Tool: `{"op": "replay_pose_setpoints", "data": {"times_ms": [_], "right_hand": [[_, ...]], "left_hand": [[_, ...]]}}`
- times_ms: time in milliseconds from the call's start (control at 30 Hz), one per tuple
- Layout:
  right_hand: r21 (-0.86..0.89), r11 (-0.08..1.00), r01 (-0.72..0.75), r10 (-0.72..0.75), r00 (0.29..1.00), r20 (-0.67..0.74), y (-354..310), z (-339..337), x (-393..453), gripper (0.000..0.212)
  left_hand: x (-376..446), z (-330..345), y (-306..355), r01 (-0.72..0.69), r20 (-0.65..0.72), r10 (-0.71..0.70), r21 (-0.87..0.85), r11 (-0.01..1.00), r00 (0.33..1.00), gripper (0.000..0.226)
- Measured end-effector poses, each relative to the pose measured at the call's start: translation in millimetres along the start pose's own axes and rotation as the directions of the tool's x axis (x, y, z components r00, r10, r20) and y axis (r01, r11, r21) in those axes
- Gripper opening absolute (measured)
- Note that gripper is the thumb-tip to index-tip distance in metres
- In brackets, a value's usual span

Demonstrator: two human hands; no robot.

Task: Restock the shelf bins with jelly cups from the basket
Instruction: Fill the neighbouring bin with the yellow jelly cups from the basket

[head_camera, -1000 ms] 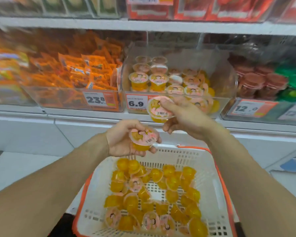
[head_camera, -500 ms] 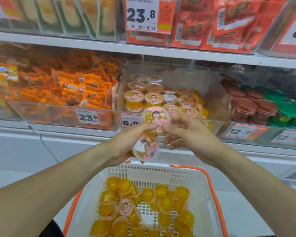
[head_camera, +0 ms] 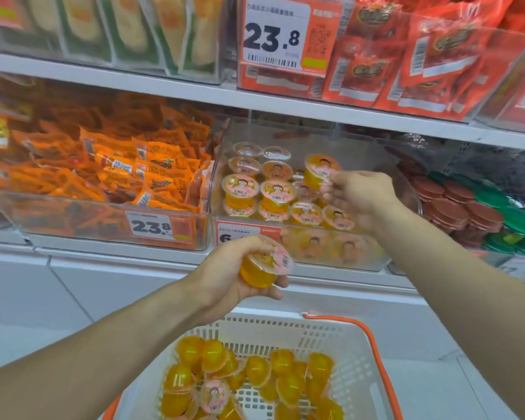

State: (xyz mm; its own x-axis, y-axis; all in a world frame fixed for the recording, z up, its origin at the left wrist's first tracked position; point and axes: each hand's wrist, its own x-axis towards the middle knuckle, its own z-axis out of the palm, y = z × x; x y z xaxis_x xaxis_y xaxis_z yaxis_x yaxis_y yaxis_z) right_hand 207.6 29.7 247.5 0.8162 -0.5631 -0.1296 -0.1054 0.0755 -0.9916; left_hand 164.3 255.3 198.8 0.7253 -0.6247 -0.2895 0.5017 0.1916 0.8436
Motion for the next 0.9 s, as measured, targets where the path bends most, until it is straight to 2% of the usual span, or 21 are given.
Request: {"op": "replay_pose_setpoints", "data": {"times_ms": [200,300,367,433,533,667,733,800,867,900], "right_hand": [[-0.131,0.972,-0.193,0.183,0.979,-0.087,18,30,101,0.012],[-0.123,0.971,-0.203,0.186,0.973,-0.137,25,34,120,0.019],[-0.105,0.974,-0.199,0.180,0.970,-0.164,23,38,124,0.015],[-0.117,0.973,-0.198,0.179,0.971,-0.158,24,43,127,0.008],[-0.121,0.976,-0.182,0.164,0.976,-0.141,29,49,133,0.016],[-0.102,0.981,-0.165,0.149,0.978,-0.148,36,52,140,0.013],[-0.111,0.982,-0.153,0.134,0.977,-0.164,38,50,141,0.020],[-0.197,0.973,-0.118,0.076,0.975,-0.209,38,44,139,0.032],[-0.398,0.917,0.002,-0.089,0.975,-0.202,30,37,125,0.034],[-0.465,0.879,0.100,-0.193,0.969,-0.155,23,34,111,0.031]], "left_hand": [[1,-5,-1,-0.027,-0.023,0.027,0.006,1.000,0.999,0.028],[2,-7,0,-0.034,-0.024,0.034,0.001,0.999,0.999,0.029],[2,-7,1,-0.037,-0.013,0.037,-0.003,0.999,0.999,0.032],[3,-7,0,-0.042,0.007,0.042,-0.004,0.999,0.999,0.036],[5,-7,-3,-0.034,0.033,0.035,-0.005,0.999,0.999,0.042],[6,-7,-6,-0.021,0.020,0.021,-0.001,1.000,1.000,0.041],[6,-8,-7,-0.021,0.015,0.021,0.014,1.000,1.000,0.041],[6,-8,-6,-0.025,0.014,0.025,0.031,0.999,1.000,0.042],[5,-7,-4,-0.029,0.002,0.029,0.027,0.999,1.000,0.042],[4,-7,-4,-0.037,-0.004,0.037,0.018,0.999,0.999,0.043]]}}
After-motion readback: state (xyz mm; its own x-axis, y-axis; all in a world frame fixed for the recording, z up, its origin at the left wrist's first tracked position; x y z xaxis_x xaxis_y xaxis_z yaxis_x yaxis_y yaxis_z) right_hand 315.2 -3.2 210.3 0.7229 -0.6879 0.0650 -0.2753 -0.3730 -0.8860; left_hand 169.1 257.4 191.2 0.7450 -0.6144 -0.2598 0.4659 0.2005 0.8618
